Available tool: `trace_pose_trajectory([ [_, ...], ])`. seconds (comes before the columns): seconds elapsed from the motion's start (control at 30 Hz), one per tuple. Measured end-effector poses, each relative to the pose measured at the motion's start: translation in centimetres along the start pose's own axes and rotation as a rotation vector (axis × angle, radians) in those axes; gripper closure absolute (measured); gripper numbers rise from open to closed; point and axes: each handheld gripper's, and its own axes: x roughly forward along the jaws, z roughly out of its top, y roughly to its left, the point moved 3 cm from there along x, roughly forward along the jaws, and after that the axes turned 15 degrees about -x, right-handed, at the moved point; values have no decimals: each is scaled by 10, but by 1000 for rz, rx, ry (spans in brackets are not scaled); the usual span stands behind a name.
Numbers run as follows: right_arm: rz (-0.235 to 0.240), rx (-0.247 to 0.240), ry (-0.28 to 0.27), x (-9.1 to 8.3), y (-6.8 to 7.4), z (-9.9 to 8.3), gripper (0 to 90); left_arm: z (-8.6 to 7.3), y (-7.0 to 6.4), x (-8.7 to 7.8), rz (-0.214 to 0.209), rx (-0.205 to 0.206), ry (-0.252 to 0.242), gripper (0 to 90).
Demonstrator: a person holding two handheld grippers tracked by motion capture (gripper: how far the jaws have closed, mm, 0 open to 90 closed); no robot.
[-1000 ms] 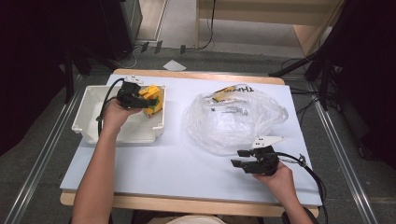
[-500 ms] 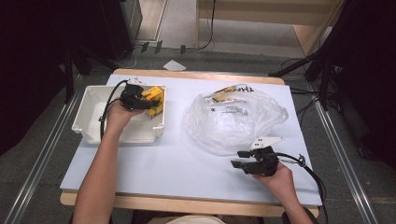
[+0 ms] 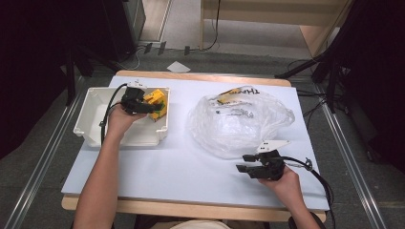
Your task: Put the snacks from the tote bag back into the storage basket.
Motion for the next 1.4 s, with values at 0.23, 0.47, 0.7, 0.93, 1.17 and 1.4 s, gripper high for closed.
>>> trace_pose_trajectory([
  [0.23, -2, -3, 1, 0, 0, 0, 497, 3, -2, -12, 6, -6, -18, 428],
  [0.47, -2, -3, -1, -1, 0, 0, 493, 5, -6, -27, -2, -20, -39, 416],
  [0.7, -4, 0, -3, -2, -1, 1, 492, 2, -8, -46, 25, -17, -38, 424],
  [0.93, -6, -7, -10, -3, -1, 1, 492, -6, -7, -59, 19, -53, -47, 426],
  [1.17, -4, -11, -13, -2, -2, 2, 493, -18, -6, -69, 22, -59, -67, 466],
  [1.4, -1, -14, -18, -3, -3, 2, 500, -32, -9, -74, 1, -56, -61, 593],
])
